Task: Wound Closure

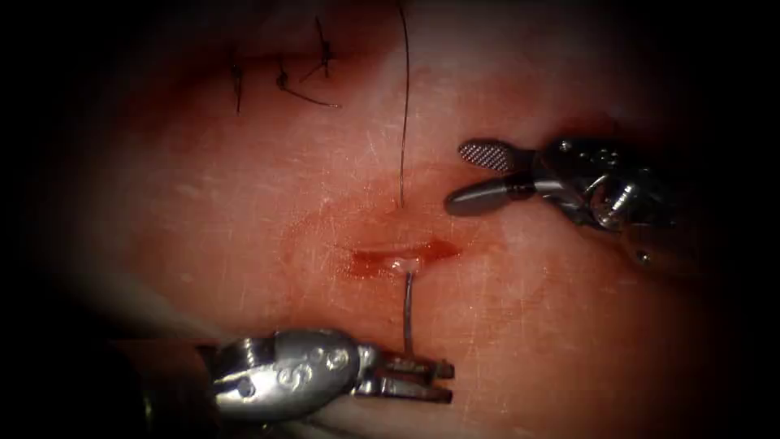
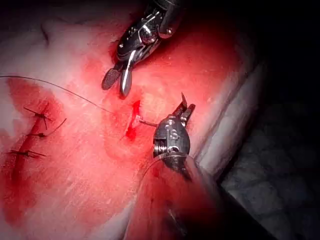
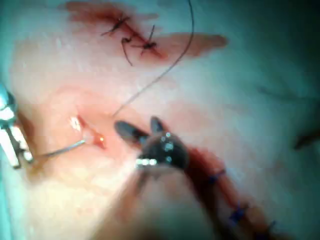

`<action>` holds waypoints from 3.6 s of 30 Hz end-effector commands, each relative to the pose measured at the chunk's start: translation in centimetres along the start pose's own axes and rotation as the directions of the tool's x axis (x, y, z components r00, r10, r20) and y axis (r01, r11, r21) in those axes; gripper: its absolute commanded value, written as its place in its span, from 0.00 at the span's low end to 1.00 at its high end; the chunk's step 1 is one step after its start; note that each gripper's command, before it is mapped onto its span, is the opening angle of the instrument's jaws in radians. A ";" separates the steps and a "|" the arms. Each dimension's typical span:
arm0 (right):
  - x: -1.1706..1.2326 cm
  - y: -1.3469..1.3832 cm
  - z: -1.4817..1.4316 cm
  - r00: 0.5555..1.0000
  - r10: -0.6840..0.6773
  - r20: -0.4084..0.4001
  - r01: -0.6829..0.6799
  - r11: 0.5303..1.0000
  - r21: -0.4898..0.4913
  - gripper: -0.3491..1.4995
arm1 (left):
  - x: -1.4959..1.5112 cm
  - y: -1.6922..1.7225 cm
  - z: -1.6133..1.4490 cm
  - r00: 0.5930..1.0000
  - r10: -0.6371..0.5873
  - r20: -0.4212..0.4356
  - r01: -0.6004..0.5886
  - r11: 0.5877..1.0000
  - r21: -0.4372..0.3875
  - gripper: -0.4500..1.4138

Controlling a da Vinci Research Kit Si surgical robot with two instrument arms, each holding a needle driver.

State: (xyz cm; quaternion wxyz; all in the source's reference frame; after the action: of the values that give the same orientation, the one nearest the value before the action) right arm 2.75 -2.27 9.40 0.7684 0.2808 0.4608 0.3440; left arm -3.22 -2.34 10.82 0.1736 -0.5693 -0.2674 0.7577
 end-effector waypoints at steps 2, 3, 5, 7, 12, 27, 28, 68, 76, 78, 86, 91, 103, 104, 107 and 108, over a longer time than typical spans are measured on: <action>-0.05 -0.01 0.08 1.000 0.006 0.007 -0.006 1.000 0.014 0.64 | -0.08 0.04 0.04 1.000 -0.019 0.005 0.019 0.999 -0.029 0.00; -0.05 -0.02 0.08 1.000 0.011 0.011 -0.011 1.000 0.021 0.64 | -0.08 0.07 0.02 0.999 -0.032 0.009 0.033 0.998 -0.052 0.00; -0.06 -0.02 0.08 1.000 0.016 0.012 -0.016 1.000 0.022 0.64 | -0.09 0.09 0.01 0.999 -0.041 0.012 0.041 0.997 -0.066 0.00; -0.06 -0.03 0.08 1.000 0.015 0.013 -0.015 1.000 0.024 0.64 | -0.09 0.12 0.01 0.999 -0.039 0.016 0.040 0.995 -0.092 0.00; -0.07 -0.03 0.08 1.000 0.014 0.013 -0.015 0.999 0.031 0.64 | -0.07 0.16 0.01 0.999 -0.035 0.020 0.038 0.991 -0.127 0.00; -0.14 -0.34 -0.01 0.997 -0.028 0.077 0.015 0.986 0.166 0.00 | 0.48 -0.01 -0.36 0.972 0.236 -0.018 -0.235 0.971 0.055 0.00; -0.14 -0.36 -0.01 0.996 -0.030 0.079 0.016 0.985 0.171 0.00 | 0.50 -0.03 -0.37 0.967 0.255 -0.015 -0.253 0.965 0.070 0.00; 0.15 -0.36 -0.33 0.981 0.189 0.036 -0.192 0.952 0.240 0.44 | 0.68 -0.02 -0.36 0.801 0.598 0.039 -0.592 0.780 0.200 0.00; 0.12 -0.47 -0.38 0.965 0.257 0.046 -0.260 0.930 0.260 0.37 | 0.48 -0.08 -0.29 0.789 0.612 0.046 -0.608 0.769 0.197 0.00; 0.12 -0.50 -0.39 0.965 0.257 0.049 -0.260 0.929 0.264 0.36 | 0.46 -0.08 -0.29 0.788 0.613 0.047 -0.609 0.768 0.197 0.00; 0.19 -0.64 -0.34 0.963 0.265 0.041 -0.265 0.918 0.296 0.37 | 0.39 -0.07 -0.21 0.785 0.617 0.054 -0.614 0.763 0.202 0.00; 0.23 -0.66 -0.20 0.963 0.269 0.030 -0.265 0.918 0.296 0.49 | 0.38 -0.06 -0.19 0.784 0.618 0.055 -0.615 0.762 0.203 0.00; 0.31 -0.58 -0.10 0.943 0.331 -0.028 -0.310 0.907 0.285 0.53 | 0.30 -0.05 -0.10 0.780 0.623 0.063 -0.622 0.760 0.189 0.00; 0.32 -0.57 -0.09 0.937 0.347 -0.041 -0.322 0.902 0.288 0.54 | 0.30 -0.05 -0.10 0.780 0.623 0.063 -0.622 0.760 0.189 0.00; 0.34 -0.55 -0.07 0.922 0.381 -0.071 -0.345 0.891 0.295 0.53 | 0.30 -0.05 -0.10 0.776 0.628 0.064 -0.627 0.756 0.188 0.00; 0.34 -0.55 -0.06 0.920 0.387 -0.071 -0.351 0.889 0.294 0.54 | 0.30 -0.05 -0.10 0.776 0.628 0.064 -0.627 0.756 0.188 0.00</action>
State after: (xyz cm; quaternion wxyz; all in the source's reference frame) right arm 2.89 -2.31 8.73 0.6117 0.4429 0.4904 0.4348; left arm -3.17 -2.07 10.53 -0.0345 -0.6065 0.0165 0.7941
